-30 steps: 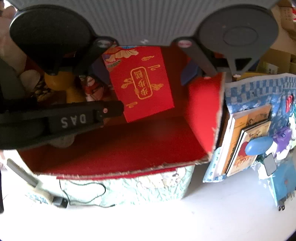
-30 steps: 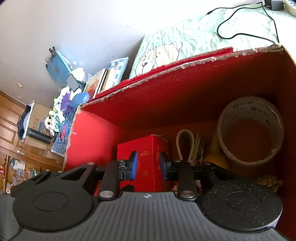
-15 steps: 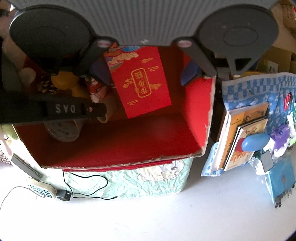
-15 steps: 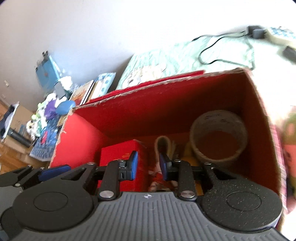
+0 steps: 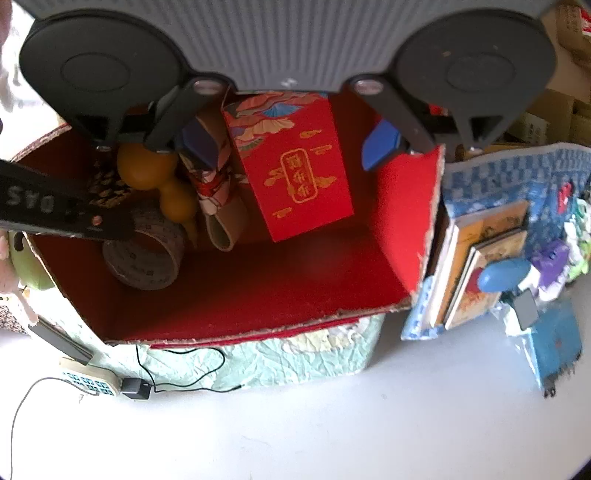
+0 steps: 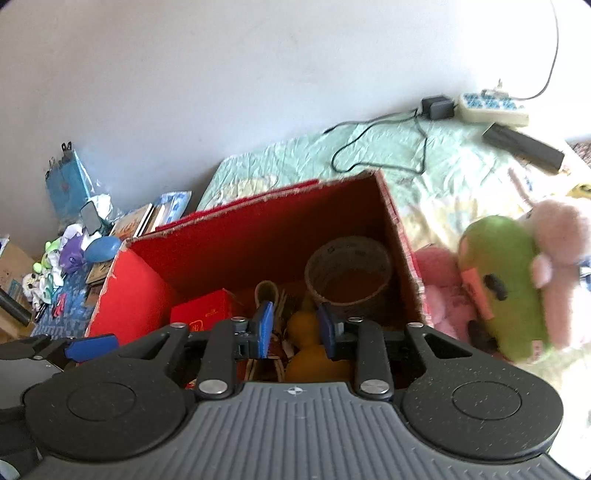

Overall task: Organize objects
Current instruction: 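Withdraw the right gripper up and away from the red box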

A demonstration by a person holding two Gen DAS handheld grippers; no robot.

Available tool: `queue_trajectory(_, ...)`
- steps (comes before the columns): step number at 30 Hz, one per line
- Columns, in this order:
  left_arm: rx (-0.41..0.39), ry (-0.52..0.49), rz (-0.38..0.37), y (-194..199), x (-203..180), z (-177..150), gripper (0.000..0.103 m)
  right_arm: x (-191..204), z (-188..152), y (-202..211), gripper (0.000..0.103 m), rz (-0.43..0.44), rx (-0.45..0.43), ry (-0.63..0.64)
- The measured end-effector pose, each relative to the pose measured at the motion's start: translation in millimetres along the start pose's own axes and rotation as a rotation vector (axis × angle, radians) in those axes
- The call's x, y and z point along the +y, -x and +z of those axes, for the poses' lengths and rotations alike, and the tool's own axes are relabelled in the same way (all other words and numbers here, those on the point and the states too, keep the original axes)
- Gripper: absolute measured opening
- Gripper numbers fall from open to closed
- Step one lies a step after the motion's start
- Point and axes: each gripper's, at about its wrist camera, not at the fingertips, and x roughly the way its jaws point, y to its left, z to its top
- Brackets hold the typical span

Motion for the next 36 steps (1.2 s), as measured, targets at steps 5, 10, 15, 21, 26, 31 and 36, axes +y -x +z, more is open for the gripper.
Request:
queue_trajectory(5, -0.048, 0.013, 0.006, 14.1, -1.1, -2.4, 0.090, -0.9, -4.4, 17.4, 0.034, -0.022, -0.038, 0.006)
queue_trajectory(10, -0.081, 0.031, 0.024, 28.2, -1.3, -4.8, 0.091, -1.1, -9.5, 31.1, 0.043, -0.038, -0.081, 0.004)
queue_trajectory(15, -0.095, 0.043, 0.034, 39.9, -2.8, -7.8, 0.091, -3.7, -11.0, 38.9, 0.056, -0.015, -0.080, -0.049)
queue_trajectory(21, -0.065, 0.053, 0.022, 48.0, -1.5, -12.1, 0.091, 3.0, -17.9, 50.9, 0.057, -0.015, -0.082, -0.030)
queue_trajectory(26, -0.037, 0.070, 0.013, 55.4, -1.9, -17.9, 0.091, 6.2, -23.1, 61.9, 0.056, -0.036, -0.069, -0.024)
queue_trajectory(31, -0.006, 0.089, 0.006, 61.3, -3.8, -26.5, 0.091, 8.4, -31.8, 67.9, 0.056, -0.087, -0.042, -0.028)
queue_trajectory(36, 0.038, 0.098, -0.031, 59.4, -6.6, -35.4, 0.091, 4.3, -36.1, 71.5, 0.058, -0.130, -0.016, -0.045)
